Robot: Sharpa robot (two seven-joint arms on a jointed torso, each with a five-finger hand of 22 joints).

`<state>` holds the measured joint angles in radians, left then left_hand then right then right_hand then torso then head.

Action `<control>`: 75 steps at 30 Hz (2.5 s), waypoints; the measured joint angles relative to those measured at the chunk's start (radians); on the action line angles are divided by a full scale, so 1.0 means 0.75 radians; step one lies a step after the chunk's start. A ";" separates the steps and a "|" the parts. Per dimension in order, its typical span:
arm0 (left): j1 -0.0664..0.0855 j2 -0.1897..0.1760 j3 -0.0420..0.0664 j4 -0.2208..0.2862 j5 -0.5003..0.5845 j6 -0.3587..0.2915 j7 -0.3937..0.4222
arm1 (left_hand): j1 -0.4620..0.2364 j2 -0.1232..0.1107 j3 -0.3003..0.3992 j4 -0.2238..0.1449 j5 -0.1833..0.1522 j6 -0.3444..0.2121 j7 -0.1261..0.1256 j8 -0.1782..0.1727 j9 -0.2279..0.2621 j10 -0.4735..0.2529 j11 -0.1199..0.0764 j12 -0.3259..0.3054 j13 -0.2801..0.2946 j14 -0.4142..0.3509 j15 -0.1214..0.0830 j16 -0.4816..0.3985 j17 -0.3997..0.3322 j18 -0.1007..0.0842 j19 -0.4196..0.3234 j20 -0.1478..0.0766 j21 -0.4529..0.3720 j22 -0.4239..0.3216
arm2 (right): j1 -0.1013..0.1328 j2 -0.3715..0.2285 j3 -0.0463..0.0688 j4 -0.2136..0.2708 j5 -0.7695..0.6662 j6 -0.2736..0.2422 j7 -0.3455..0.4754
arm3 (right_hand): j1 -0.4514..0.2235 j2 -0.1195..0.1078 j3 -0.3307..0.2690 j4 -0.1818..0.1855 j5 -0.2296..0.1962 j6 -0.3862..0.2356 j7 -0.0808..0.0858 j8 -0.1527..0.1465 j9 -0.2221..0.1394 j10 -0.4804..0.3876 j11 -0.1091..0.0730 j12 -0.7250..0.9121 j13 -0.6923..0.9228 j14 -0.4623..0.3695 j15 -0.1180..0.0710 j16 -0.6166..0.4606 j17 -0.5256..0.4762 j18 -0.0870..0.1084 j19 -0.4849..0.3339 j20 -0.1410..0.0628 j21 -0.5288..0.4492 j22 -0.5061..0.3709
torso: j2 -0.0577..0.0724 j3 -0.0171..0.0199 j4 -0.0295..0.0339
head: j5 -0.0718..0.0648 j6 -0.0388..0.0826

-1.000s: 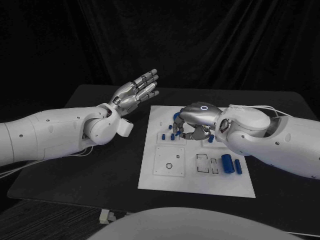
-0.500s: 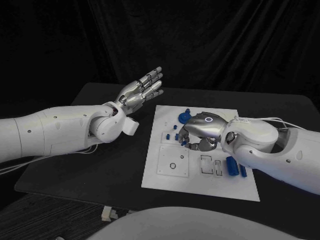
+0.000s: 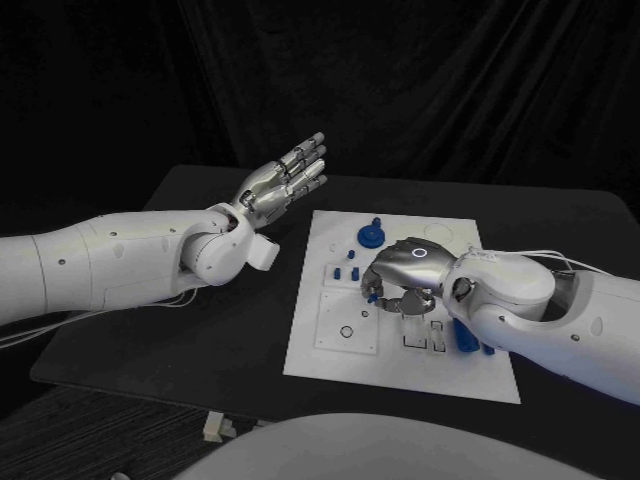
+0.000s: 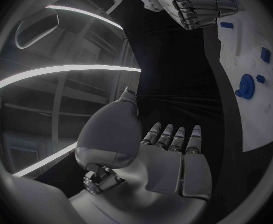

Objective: Assemble the parts on the task board

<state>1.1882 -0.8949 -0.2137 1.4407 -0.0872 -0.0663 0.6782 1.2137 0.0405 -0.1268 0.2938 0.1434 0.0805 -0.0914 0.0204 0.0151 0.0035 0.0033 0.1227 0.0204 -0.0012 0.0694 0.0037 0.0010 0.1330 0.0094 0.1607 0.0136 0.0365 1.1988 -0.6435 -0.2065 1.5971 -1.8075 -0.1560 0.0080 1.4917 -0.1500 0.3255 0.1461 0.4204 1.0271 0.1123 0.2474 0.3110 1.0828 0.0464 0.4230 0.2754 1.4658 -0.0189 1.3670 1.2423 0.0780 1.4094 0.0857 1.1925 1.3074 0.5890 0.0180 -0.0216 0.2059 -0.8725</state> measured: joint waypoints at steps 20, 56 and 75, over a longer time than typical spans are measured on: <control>-0.005 0.003 0.000 -0.002 0.000 0.024 0.000 | 0.139 0.118 -0.059 -0.004 0.241 0.031 0.075 0.000 0.002 0.000 0.000 0.000 0.000 0.002 0.013 0.000 0.001 0.009 -0.001 -0.033 -0.005 -0.006 | -0.046 0.025 0.000 -0.031 -0.006 -0.003 -0.009 | -0.013 0.002 0.000 0.000 -0.009 -0.007 0.002 0.000 -0.001 0.000 0.000 -0.003 -0.001 0.000 0.000 -0.006 -0.006 0.000 0.000 0.000 -0.003 0.000 | 0.000 0.0000 -0.0001 | -0.015 0.000; -0.011 0.013 0.000 -0.019 0.000 0.058 0.000 | 0.175 0.150 -0.086 -0.006 0.292 0.048 0.101 0.000 0.003 0.000 0.039 0.005 0.000 0.002 0.032 0.000 0.000 0.009 0.003 -0.019 -0.005 -0.002 | -0.053 0.051 0.000 -0.051 -0.008 0.027 -0.007 | -0.012 0.002 0.000 0.000 -0.025 -0.012 0.007 -0.001 -0.001 0.005 0.005 -0.005 -0.002 0.000 0.000 -0.006 -0.013 0.000 0.000 0.000 -0.011 0.000 | 0.001 0.0005 0.0000 | -0.015 0.000; -0.013 0.010 0.000 -0.017 0.000 0.070 0.000 | 0.213 0.157 -0.094 -0.006 0.338 0.048 0.101 0.000 0.003 0.004 0.043 0.005 0.000 0.002 0.046 0.000 0.001 0.008 0.000 -0.007 -0.005 -0.001 | -0.058 0.066 0.000 -0.062 -0.008 0.050 -0.008 | -0.012 0.001 0.000 0.000 -0.025 -0.015 0.009 -0.004 -0.002 0.004 0.005 -0.010 -0.003 0.000 0.000 -0.011 -0.016 0.000 0.000 0.000 -0.018 0.000 | 0.000 0.0005 -0.0001 | -0.027 0.000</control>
<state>1.1786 -0.8874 -0.2138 1.4280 -0.0869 -0.0139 0.6782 1.3738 0.1582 -0.1970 0.2895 0.3971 0.1163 -0.0159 0.0203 0.0174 0.0066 0.0356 0.1267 0.0207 0.0004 0.1041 0.0037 0.0016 0.1394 0.0097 0.1558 0.0097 0.0359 1.1556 -0.5936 -0.2062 1.5504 -1.8135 -0.1184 0.0022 1.4827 -0.1489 0.3255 0.1461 0.4018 1.0162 0.1194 0.2444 0.3097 1.0862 0.0500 0.4152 0.2732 1.4658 -0.0188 1.3588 1.2302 0.0781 1.4094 0.0857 1.1790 1.3076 0.5892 0.0184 -0.0217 0.1856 -0.8725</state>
